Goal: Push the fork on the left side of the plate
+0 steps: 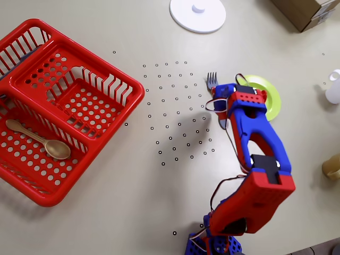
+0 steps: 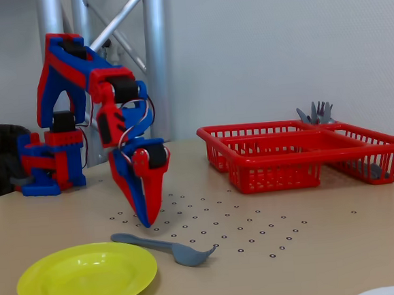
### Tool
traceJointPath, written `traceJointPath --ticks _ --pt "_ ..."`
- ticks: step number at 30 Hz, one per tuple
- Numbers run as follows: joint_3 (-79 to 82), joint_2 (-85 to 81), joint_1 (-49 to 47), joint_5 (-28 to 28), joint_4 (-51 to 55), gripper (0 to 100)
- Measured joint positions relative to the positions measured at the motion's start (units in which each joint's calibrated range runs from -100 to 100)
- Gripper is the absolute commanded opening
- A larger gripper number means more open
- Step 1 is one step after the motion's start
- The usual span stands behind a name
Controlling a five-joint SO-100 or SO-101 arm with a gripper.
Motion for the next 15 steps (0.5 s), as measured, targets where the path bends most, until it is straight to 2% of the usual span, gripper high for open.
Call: traceJointPath --ticks 7,15 --pt "0.0 2.3 3.7 2.6 -1.8 0" --pt "-1.8 3.8 4.1 2.6 -1.8 0"
